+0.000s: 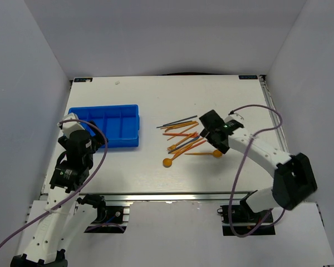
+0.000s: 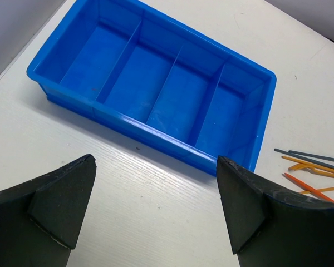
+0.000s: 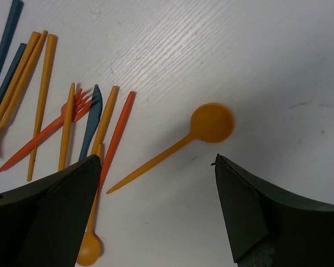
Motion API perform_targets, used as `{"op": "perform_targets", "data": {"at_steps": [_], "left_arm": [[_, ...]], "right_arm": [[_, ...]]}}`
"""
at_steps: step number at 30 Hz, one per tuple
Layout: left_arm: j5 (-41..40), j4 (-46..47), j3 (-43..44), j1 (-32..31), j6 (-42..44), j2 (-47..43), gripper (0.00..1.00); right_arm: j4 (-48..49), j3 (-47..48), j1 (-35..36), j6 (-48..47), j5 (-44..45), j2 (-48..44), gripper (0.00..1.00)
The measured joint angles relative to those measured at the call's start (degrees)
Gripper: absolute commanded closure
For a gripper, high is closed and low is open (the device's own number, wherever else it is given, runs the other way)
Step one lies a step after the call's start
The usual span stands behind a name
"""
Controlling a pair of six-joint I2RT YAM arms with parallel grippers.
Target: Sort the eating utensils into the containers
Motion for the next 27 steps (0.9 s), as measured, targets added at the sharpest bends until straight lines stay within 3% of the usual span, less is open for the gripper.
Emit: {"op": "perform_targets", "data": {"at_steps": [2,6,10,27], "left_arm": [[-0.02,-0.02,0.00,0.00,0.02,0.26,0.02],[-0.09,0.02,0.00,0.00,0.00,0.33,0.02],[-0.09,0.02,0.00,0.00,0.02,0.11,0.02],[0.81,0.39,-0.04,0.00,0.07,0.22,0.02]], "right_arm": [[-3.56,4.66,1.95,4.70,1.53,5.73,0.26],[-13.84,16.81,4.74,14.86,2.27,20.46,0.32],[-19.96,21.44,7.02,21.62,2.40,28.76,0.33],[-6.86,3.69,6.51,25.29,3.15,22.10,0.37]]}}
